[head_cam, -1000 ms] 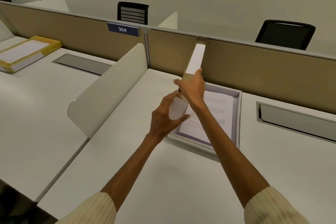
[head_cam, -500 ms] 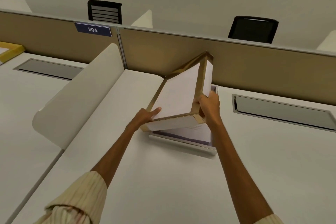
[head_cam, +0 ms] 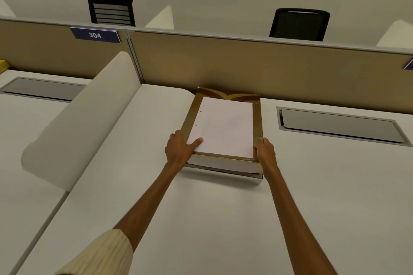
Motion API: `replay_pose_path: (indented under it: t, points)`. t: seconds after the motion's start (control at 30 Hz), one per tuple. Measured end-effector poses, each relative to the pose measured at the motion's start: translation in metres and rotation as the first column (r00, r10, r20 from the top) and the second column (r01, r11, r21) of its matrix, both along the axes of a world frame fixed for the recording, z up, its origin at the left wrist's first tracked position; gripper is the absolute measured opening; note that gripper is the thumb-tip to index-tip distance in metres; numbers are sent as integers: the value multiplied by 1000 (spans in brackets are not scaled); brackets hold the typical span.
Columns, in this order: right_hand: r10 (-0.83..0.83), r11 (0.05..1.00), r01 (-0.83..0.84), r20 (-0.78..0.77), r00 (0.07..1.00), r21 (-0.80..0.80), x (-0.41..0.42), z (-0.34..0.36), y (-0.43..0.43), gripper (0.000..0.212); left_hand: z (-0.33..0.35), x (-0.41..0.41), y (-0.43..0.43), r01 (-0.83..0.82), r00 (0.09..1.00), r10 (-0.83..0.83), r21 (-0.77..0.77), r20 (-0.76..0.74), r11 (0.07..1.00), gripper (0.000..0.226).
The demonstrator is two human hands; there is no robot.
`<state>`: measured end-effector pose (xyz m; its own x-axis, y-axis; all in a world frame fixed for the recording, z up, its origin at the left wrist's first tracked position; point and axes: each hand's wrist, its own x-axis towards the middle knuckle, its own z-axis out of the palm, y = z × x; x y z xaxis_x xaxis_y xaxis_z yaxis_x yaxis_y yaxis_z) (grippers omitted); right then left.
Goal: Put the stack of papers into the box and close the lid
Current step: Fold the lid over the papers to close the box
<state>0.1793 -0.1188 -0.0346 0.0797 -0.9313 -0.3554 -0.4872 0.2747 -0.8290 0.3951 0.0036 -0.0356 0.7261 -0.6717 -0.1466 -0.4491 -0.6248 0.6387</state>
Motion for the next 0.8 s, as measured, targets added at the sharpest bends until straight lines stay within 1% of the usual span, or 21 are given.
replay_pose_path:
  t: [0.17, 0.23, 0.3, 0.47, 0.53, 0.63, 0.7, 0.8]
  points:
    - [-15, 1000, 16, 46, 999, -16, -6, -10, 12, 45, -4, -8, 9, -6, 997, 5, 6, 77, 1000, 81]
    - [-2, 1000, 3, 49, 999, -31, -13, -18, 15, 48, -10, -11, 14, 12, 996, -13, 9, 85, 1000, 81]
    - [17, 998, -15, 41, 999, -59, -18, -26, 19, 50, -18, -13, 21, 34, 997, -34, 5, 74, 999, 82]
    - [62, 989, -67, -41, 997, -129, -18, -41, 25, 51, -36, -13, 27, 49, 998, -47, -38, 43, 998, 82]
    - [51, 986, -58, -49, 998, -158, -19, -44, 26, 50, -41, -12, 26, 44, 999, -43, -37, 25, 998, 89]
    - [35, 974, -47, -56, 998, -220, -21, -41, 19, 46, -43, -6, 19, -3, 997, -3, -75, -72, 997, 101]
    - [44, 972, -59, -70, 997, -228, -16, -33, 6, 52, -42, 2, 8, 1, 995, -11, -103, -96, 995, 99]
    - [43, 965, -56, -56, 997, -255, -2, -22, -19, 56, -34, 14, -17, 41, 997, -49, -106, -67, 994, 91]
